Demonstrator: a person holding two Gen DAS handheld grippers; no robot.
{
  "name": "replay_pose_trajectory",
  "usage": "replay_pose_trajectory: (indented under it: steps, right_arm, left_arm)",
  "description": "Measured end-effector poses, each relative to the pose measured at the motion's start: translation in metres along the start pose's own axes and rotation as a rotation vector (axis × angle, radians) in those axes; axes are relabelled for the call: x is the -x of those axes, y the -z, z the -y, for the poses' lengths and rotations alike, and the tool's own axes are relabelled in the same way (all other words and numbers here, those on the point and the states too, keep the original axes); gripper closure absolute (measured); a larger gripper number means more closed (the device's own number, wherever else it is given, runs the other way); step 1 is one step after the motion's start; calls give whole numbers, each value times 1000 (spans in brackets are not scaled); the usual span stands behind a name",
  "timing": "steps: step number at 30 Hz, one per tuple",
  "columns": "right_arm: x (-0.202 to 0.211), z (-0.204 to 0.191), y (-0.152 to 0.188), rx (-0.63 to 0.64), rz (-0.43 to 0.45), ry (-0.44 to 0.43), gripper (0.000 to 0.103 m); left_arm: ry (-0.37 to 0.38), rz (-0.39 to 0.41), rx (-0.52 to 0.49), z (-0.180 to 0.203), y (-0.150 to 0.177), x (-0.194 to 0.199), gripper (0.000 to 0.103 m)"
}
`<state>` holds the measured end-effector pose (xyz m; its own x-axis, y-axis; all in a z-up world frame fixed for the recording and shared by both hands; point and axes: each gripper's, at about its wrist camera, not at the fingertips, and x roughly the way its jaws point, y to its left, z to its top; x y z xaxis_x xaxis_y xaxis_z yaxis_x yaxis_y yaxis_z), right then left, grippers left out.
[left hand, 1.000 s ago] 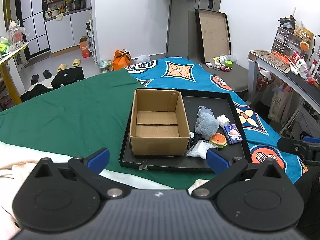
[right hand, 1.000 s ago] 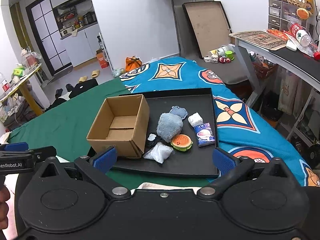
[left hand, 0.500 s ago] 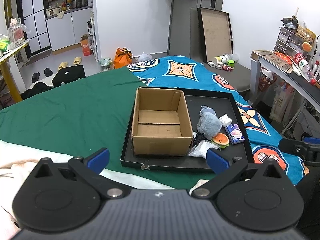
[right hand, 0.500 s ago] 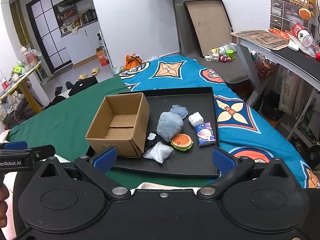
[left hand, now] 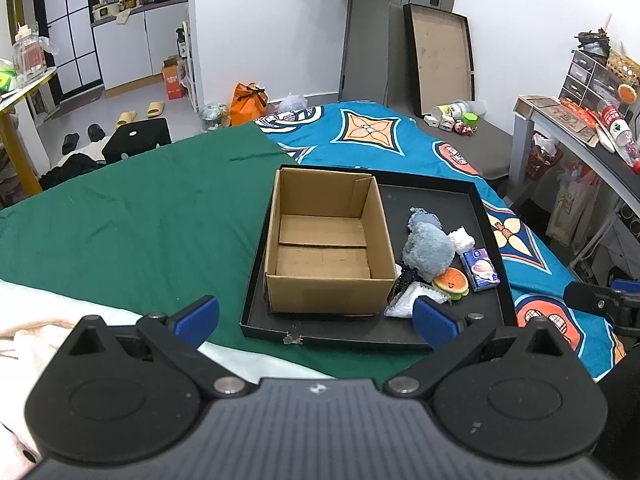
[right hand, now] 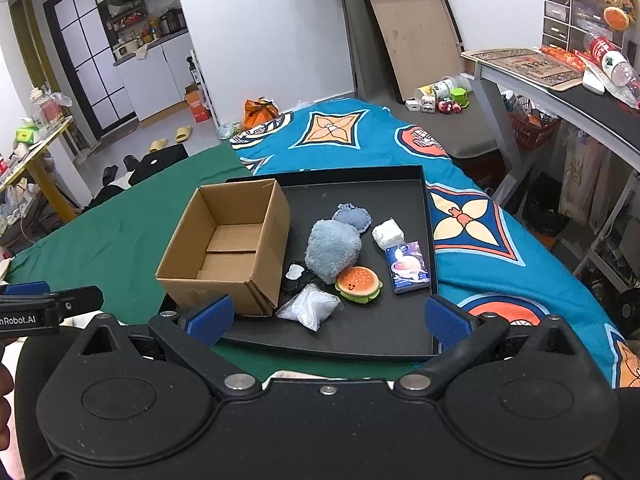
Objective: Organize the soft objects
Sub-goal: 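Move the right gripper down onto the fluffy light-blue plush and close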
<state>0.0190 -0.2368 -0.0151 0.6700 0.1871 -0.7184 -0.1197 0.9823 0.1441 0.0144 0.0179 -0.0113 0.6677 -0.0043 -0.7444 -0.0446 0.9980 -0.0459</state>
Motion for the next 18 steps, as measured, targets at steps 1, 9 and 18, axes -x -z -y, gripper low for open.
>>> replay_pose_trajectory:
  steps: [1, 9, 18]
  right_arm:
    - [-2, 1, -1, -1, -3, -1, 0]
    - [-23, 8, -7, -4, -37, 8, 0]
    - [-50, 20, -14, -20, -76, 14, 0]
  left_arm:
    - [-3, -3, 2, -1, -1, -3, 1]
    - [-10, -24, 19, -7, -6, -24, 1]
    - [-43, -47, 39, -17, -14, -50, 1]
